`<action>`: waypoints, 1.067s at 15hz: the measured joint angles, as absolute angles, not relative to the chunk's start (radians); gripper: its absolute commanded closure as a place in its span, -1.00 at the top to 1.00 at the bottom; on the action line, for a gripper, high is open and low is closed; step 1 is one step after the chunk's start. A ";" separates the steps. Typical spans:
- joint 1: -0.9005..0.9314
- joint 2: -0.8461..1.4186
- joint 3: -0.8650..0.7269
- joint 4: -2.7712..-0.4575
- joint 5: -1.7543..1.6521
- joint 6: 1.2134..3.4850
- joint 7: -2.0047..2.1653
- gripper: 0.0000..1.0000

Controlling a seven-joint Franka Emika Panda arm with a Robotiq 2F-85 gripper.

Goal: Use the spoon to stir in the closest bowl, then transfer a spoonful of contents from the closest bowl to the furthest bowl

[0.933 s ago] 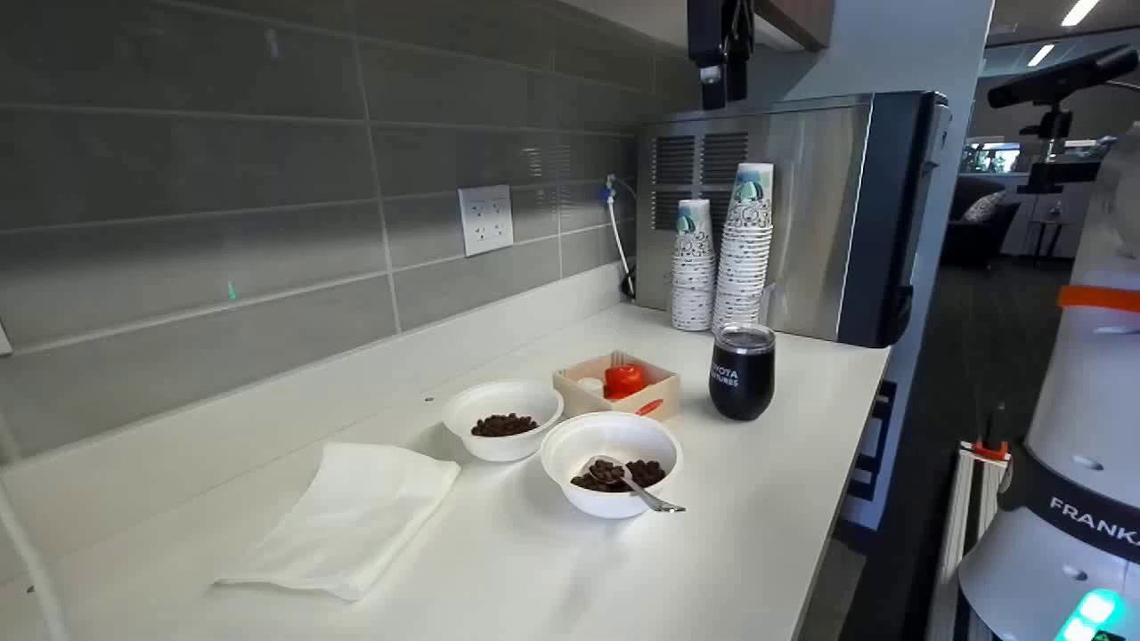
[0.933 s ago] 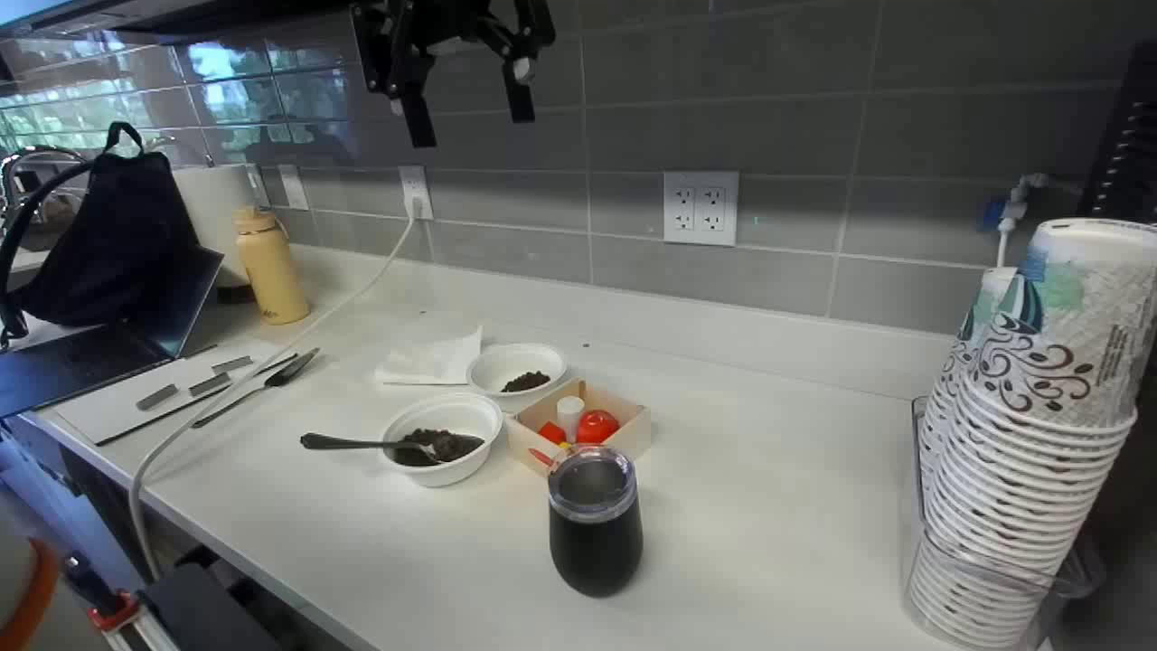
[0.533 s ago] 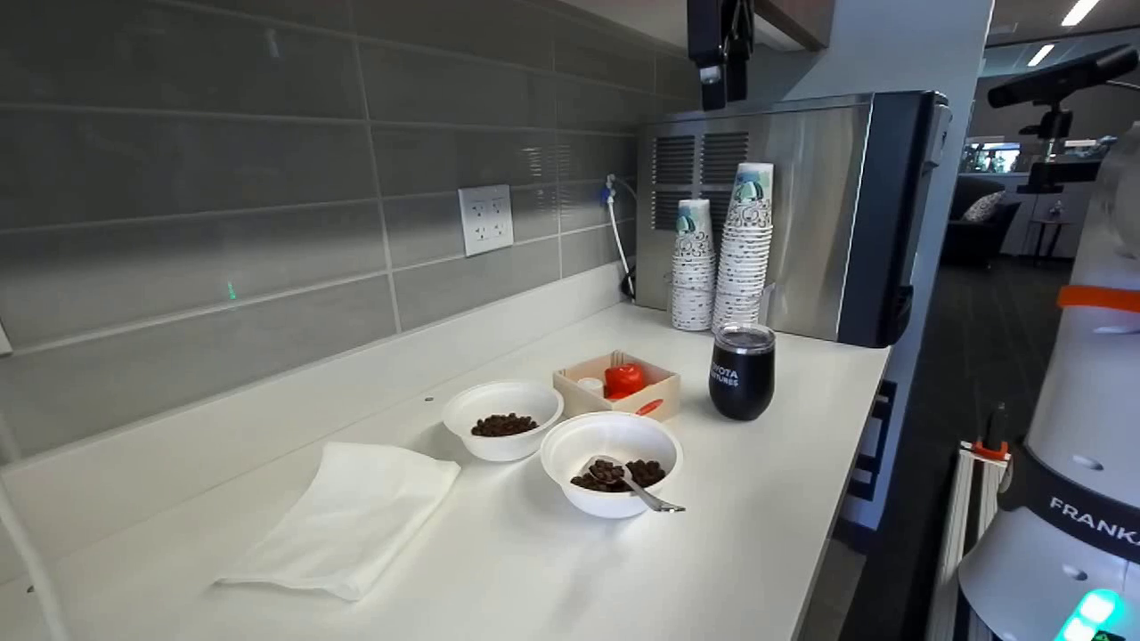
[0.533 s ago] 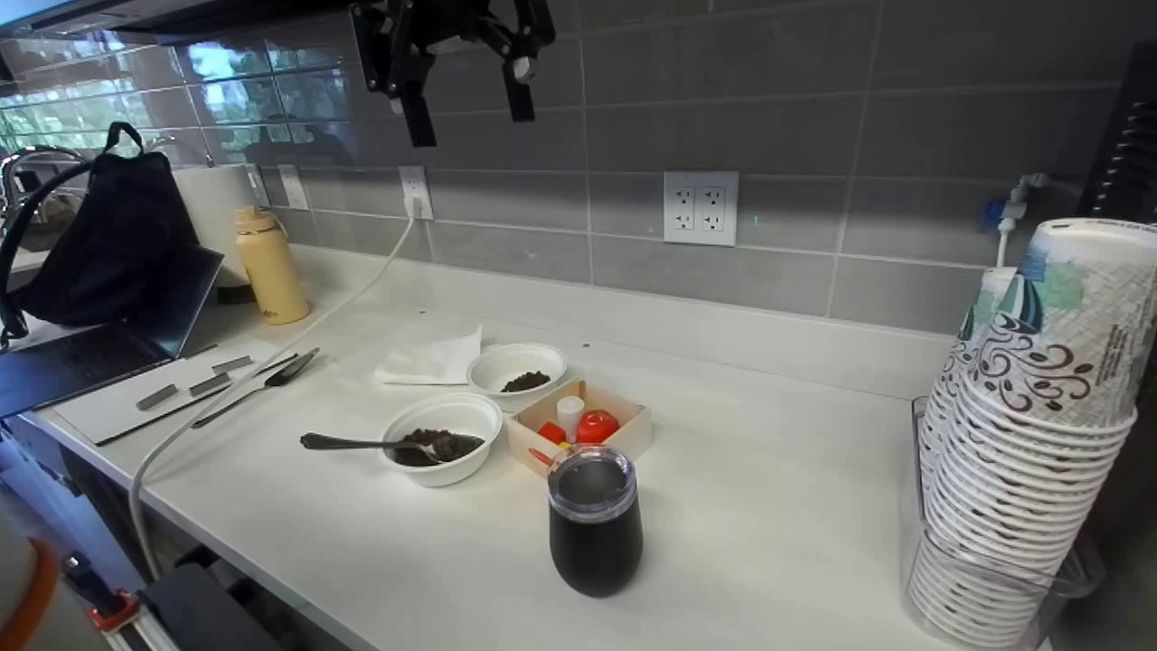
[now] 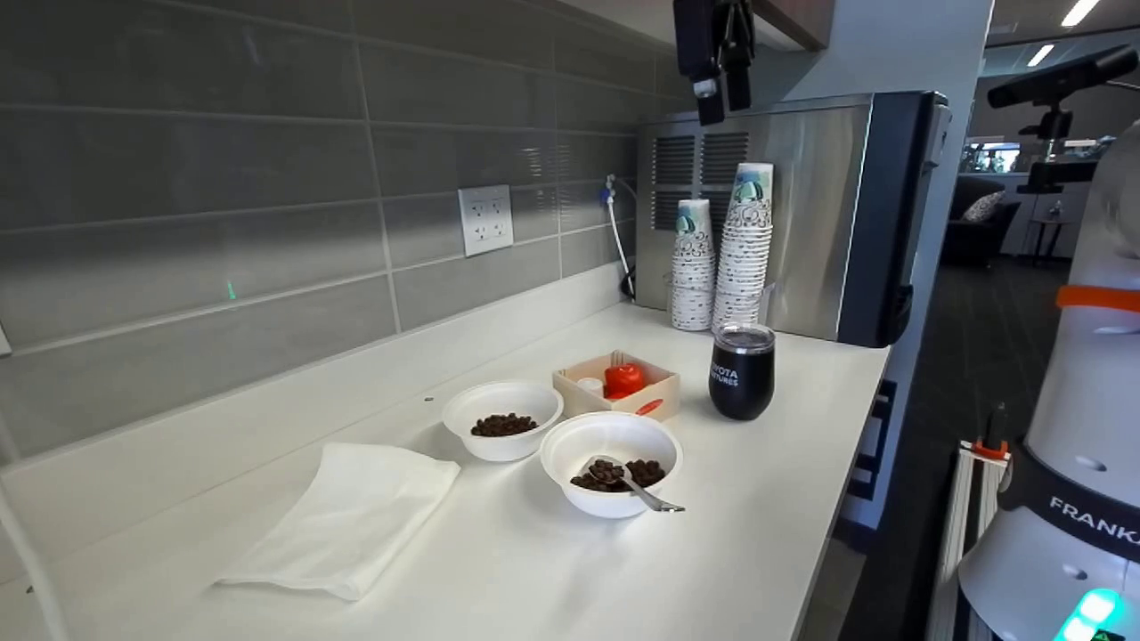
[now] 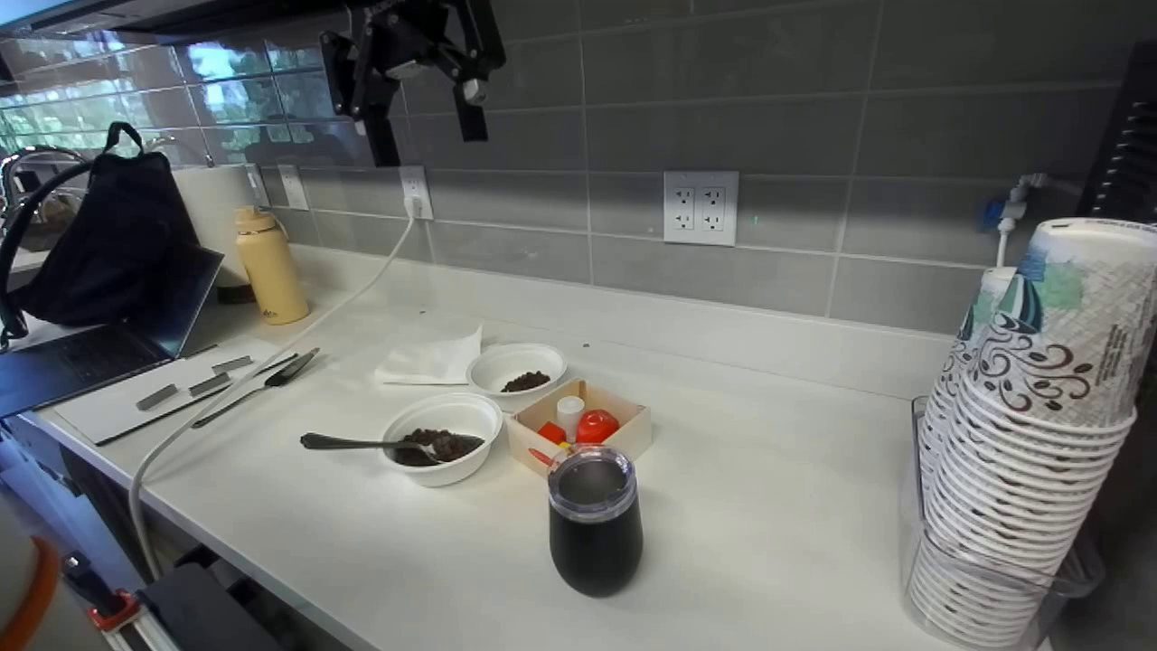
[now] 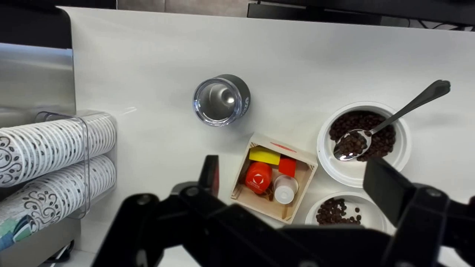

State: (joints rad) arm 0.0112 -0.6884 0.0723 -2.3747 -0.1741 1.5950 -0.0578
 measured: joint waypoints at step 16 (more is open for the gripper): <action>0.120 -0.237 0.370 -2.549 -0.111 2.090 0.461 1.00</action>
State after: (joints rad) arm 0.1195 -0.2366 0.3699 -2.5489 -0.1106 2.0901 0.4612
